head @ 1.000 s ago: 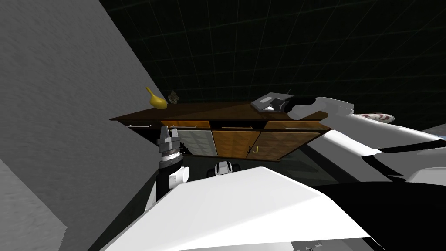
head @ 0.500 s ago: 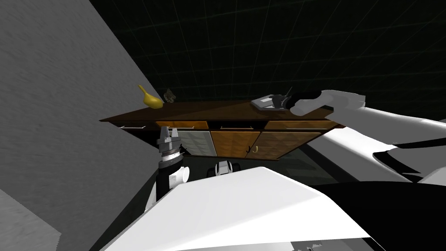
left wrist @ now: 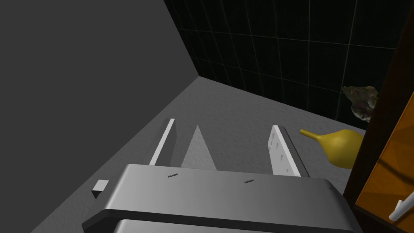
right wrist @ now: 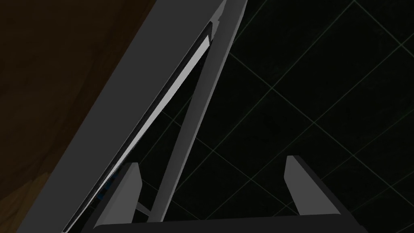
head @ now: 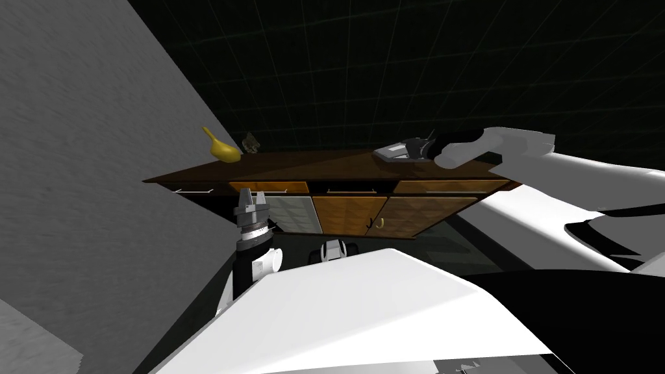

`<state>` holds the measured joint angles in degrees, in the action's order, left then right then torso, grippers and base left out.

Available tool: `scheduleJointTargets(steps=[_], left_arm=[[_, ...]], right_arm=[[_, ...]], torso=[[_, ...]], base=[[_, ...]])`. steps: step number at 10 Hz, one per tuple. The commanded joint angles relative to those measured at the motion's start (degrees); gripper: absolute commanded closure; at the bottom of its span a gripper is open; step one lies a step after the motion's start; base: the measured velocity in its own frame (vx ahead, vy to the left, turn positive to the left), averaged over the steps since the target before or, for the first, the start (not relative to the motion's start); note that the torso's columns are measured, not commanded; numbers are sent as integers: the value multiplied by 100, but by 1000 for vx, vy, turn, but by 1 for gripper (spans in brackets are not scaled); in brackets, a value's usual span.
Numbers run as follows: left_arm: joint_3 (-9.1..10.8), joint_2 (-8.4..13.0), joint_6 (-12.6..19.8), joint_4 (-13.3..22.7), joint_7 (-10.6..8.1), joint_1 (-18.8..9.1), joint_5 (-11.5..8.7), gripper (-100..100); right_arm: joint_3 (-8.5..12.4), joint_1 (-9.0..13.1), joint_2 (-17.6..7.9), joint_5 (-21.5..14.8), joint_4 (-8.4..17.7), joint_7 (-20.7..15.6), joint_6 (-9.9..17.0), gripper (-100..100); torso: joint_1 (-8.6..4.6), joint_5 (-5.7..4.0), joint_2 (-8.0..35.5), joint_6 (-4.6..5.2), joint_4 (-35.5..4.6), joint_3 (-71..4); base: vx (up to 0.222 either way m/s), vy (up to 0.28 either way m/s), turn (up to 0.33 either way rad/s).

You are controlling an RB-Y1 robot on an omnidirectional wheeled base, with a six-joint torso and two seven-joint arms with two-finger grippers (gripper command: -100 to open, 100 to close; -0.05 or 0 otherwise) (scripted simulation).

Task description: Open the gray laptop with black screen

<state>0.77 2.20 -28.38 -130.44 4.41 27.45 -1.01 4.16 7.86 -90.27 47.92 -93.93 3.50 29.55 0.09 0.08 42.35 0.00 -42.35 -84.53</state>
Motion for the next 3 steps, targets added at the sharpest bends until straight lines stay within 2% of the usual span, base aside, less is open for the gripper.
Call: scheduleJointTargets(steps=[1,3], left_arm=[[0,0,0,0,0,0,0,0],[0,0,0,0,0,0,0,0]], right_arm=[[-2,-2,1,0,0,0,1,0],[3,3,-2,-1,2,-1,-2,0]], torso=[[-1,-2,-1,0,2,-1],[-9,-9,-6,1,7,-3]], base=[[0,0,0],[0,0,0]])
